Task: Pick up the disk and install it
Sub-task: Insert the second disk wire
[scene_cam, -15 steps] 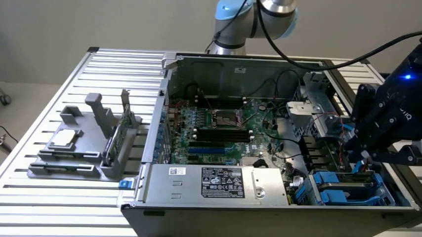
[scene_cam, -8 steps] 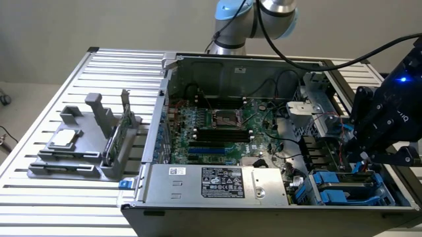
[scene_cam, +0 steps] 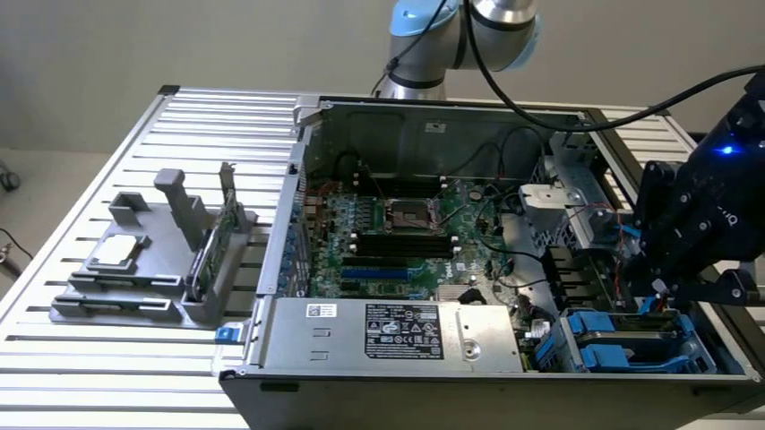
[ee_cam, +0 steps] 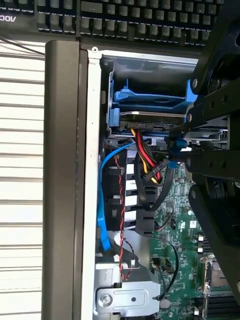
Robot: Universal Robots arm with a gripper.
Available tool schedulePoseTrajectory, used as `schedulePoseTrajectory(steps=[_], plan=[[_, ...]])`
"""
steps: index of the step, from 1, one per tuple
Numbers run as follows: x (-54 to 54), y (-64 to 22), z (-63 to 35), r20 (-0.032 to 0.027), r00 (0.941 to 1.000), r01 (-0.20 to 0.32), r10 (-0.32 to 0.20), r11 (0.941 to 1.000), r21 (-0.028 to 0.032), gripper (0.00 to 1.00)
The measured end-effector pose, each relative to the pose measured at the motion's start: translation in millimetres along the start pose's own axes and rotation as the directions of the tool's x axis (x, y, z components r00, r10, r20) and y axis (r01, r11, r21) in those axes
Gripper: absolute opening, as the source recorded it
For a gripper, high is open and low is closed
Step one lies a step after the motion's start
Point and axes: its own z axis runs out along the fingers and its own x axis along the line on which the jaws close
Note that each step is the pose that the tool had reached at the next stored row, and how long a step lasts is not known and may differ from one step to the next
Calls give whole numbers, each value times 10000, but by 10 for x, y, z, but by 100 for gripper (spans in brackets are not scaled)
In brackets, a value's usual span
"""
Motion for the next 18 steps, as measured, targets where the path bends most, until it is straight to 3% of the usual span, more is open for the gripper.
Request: schedulePoseTrajectory(steps=[2, 4, 14, 18], plan=[[0, 2, 2, 1, 10000, 1, -1, 10000, 0, 26], [0, 3, 2, 5, 10000, 2, -2, 10000, 0, 17], [-17, 4, 29, 8, 10000, 4, -4, 10000, -7, 17], [-83, 3, 43, 4, 10000, 3, -3, 10000, -7, 17]])
